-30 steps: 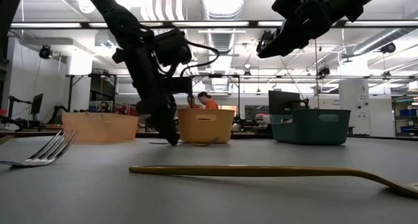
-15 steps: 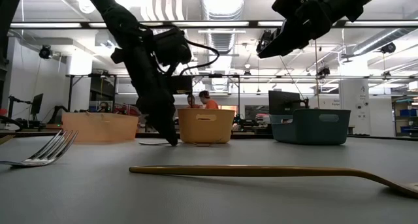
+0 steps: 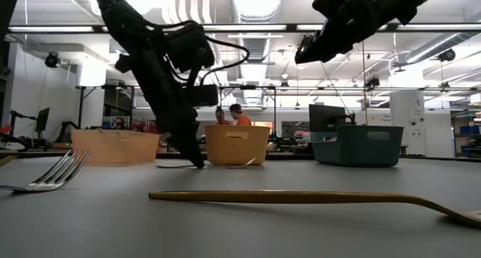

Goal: Sort silverware by color (type)
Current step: Put the orange fork into the yellow bin

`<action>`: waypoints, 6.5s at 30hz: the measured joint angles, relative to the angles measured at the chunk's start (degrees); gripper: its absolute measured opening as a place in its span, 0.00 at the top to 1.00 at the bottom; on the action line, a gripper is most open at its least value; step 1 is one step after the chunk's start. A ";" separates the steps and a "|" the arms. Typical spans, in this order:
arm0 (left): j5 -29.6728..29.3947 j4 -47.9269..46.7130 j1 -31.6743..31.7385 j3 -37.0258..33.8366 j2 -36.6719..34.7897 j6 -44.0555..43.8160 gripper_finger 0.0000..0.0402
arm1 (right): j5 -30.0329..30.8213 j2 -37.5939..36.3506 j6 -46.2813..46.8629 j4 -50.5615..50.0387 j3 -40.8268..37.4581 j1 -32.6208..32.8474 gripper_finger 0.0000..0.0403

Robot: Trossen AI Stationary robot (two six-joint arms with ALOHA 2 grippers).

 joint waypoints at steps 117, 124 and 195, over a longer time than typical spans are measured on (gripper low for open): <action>1.84 49.30 1.21 -12.91 -23.70 14.82 0.63 | 4.50 30.02 12.71 -10.68 31.32 1.53 0.98; 3.59 52.26 1.84 -11.19 -17.37 16.15 0.63 | 4.48 30.03 12.49 -10.83 31.10 1.51 0.98; -9.90 -2.47 -2.17 -11.96 -39.63 15.30 1.00 | 15.06 44.00 23.89 -7.09 39.74 10.52 0.69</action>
